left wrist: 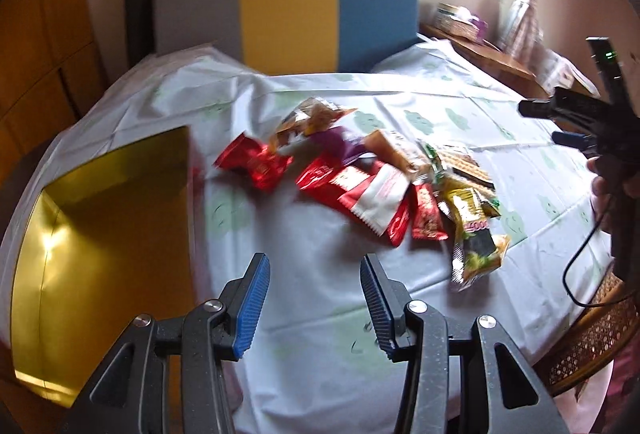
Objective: Organize snacks
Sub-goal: 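Grasp the white snack packet with the left tool while the right tool grasps the yellow packet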
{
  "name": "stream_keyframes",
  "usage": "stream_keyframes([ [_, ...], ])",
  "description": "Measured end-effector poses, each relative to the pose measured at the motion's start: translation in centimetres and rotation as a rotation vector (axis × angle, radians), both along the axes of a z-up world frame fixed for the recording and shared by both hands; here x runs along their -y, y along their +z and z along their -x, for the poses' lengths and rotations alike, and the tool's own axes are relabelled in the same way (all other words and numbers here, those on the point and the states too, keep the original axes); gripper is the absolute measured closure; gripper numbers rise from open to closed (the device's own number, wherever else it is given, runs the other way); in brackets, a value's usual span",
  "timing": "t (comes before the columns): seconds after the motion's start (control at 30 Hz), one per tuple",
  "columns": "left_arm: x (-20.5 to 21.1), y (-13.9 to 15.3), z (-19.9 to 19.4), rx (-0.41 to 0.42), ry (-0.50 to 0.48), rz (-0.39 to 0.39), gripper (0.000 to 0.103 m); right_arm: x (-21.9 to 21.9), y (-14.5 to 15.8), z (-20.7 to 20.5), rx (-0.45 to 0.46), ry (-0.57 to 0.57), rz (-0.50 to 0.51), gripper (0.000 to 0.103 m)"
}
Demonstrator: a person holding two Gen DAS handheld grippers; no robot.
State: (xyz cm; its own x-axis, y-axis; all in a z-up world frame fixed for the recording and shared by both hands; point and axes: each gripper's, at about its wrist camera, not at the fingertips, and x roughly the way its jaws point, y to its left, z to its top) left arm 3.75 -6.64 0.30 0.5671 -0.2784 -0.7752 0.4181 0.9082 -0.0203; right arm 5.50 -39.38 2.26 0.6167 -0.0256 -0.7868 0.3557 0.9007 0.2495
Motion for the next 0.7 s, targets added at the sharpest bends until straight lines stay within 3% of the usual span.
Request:
stream_keyframes([
  [0.07,1.1,0.0,-0.6,0.007,-0.035,-0.04,0.055,0.8,-0.5,-0.1,-0.003,-0.017,-0.07,0.0],
  [0.7,9.9,-2.7,-5.9,-0.023,-0.292,-0.221,0.055,-0.5,-1.5,-0.9,-0.053,0.085,-0.145,0.0],
])
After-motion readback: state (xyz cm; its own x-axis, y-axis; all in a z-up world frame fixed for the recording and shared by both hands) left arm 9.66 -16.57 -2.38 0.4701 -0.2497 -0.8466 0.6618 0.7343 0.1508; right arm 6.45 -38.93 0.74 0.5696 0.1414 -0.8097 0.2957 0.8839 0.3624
